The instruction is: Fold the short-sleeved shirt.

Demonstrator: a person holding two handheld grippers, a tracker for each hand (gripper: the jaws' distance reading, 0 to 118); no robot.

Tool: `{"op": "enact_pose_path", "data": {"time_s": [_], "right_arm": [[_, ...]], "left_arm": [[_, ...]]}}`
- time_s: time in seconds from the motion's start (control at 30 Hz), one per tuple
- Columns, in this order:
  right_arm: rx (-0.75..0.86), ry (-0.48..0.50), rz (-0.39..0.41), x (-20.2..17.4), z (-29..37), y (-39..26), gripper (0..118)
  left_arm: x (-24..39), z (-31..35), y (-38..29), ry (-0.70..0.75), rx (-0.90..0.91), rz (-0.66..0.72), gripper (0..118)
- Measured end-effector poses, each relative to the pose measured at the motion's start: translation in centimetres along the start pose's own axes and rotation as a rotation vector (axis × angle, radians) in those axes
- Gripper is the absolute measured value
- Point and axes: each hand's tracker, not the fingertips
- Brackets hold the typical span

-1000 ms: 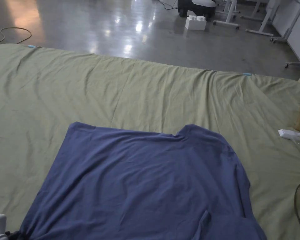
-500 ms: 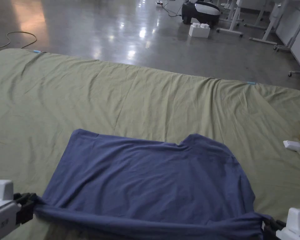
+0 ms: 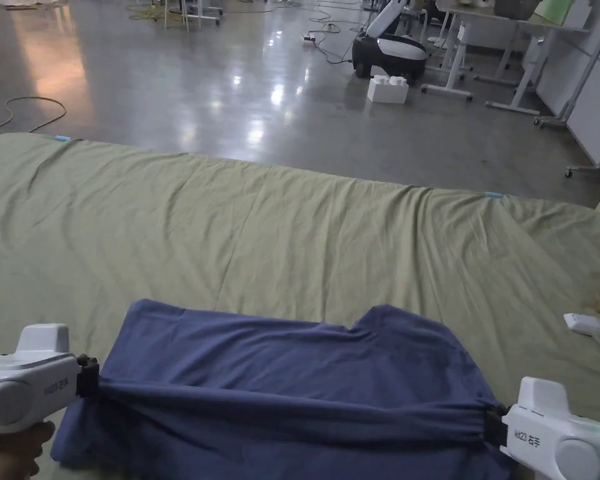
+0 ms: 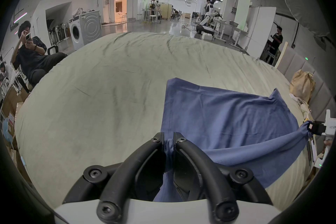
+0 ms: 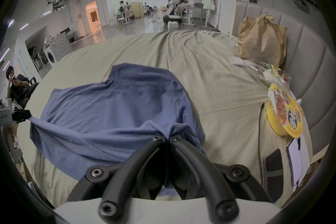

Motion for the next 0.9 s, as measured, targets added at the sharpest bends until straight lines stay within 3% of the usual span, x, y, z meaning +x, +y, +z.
{"op": "enact_pose_path", "data": {"time_s": [0.2, 0.27, 0.3, 0.37, 0.43, 0.47, 0.5, 0.53, 0.8, 0.9], "right_arm": [[-0.065, -0.02, 0.017, 0.1, -2.8, -0.8, 9], [-0.062, -0.033, 0.019, -0.2, -2.6, -1.3, 25], [-0.057, -0.037, 0.021, -0.3, -2.3, -1.3, 25], [-0.005, -0.044, 0.024, -0.7, -1.0, -1.6, 38], [0.058, -0.025, 0.018, -1.0, 0.3, -1.5, 63], [0.085, -0.022, 0.02, -1.3, 1.0, -1.5, 71], [0.117, -0.021, 0.023, -1.5, 1.7, -1.4, 73], [0.151, -0.028, 0.027, -1.9, 2.5, -1.3, 73], [0.517, -0.078, 0.031, -6.6, 9.1, -1.1, 73], [0.654, -0.101, 0.041, -8.7, 11.5, -1.6, 73]], "left_arm": [[1.2, -2.8, 1.0, 0.008, -0.05, -0.038, 9], [1.1, -3.7, 1.1, 0.002, -0.072, -0.042, 9], [1.1, -3.8, 1.0, 0.001, -0.071, -0.045, 9], [1.2, -3.5, 0.9, 0.012, -0.067, -0.046, 11], [1.4, -2.8, 0.6, 0.01, -0.06, -0.049, 23], [1.5, -2.2, 0.5, -0.004, -0.044, -0.056, 36], [1.8, -1.6, 0.4, -0.006, -0.032, -0.065, 52], [2.1, -0.8, 0.5, -0.002, -0.009, -0.085, 58], [4.7, 6.0, -0.7, -0.041, 0.296, -0.162, 57], [5.9, 8.9, -1.8, 0.01, 0.409, -0.154, 47]]}}
